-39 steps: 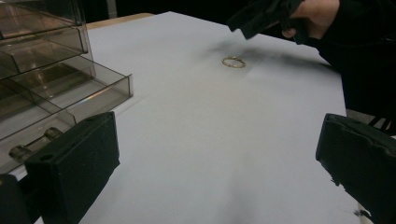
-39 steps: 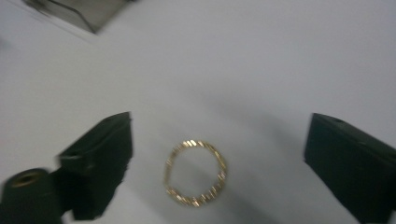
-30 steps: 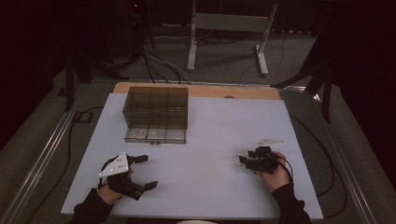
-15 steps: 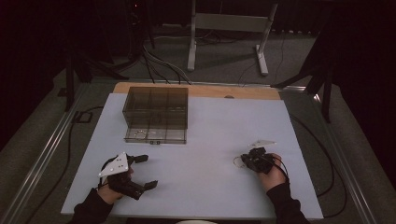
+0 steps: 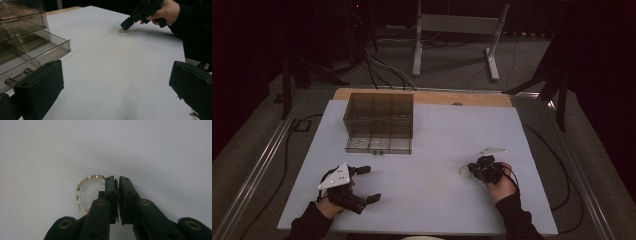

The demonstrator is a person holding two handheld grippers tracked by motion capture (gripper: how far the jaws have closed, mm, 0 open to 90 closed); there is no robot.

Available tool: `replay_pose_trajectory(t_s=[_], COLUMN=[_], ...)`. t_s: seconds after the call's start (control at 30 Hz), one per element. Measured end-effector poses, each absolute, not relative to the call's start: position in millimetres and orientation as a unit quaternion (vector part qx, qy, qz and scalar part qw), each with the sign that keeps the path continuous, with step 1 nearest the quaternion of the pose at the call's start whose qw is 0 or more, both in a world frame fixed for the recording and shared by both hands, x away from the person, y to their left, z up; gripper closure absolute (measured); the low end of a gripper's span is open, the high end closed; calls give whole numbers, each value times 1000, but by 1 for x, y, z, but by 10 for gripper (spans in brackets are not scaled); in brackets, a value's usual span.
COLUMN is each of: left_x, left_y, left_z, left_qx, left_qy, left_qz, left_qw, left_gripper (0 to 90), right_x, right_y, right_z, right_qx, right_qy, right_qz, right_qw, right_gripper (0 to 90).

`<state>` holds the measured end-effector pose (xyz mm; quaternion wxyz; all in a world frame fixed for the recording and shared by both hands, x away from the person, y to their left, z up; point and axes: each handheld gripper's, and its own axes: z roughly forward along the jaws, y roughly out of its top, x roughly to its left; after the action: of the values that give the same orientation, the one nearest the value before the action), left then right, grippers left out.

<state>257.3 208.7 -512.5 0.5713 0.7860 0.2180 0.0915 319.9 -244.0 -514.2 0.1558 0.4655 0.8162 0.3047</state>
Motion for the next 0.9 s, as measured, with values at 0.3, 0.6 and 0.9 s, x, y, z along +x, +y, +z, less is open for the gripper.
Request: replay_pose_trajectory(t_s=[0.3,0.6,0.9], left_x=[257,257,257], left_y=[208,209,209], left_z=[-512,-513,-512], left_qx=[788,786,787], left_qy=[216,218,216], left_qz=[93,90,91], left_qw=[569,571,571], left_gripper=[5,5,5], right_x=[328,338,352], right_y=[-228,-198,-164], right_z=[-507,-491,-479], right_qx=[450,425,397], right_qy=[820,825,835], right_qz=[321,341,353], right_qw=[148,151,144], right_gripper=[862,862,861])
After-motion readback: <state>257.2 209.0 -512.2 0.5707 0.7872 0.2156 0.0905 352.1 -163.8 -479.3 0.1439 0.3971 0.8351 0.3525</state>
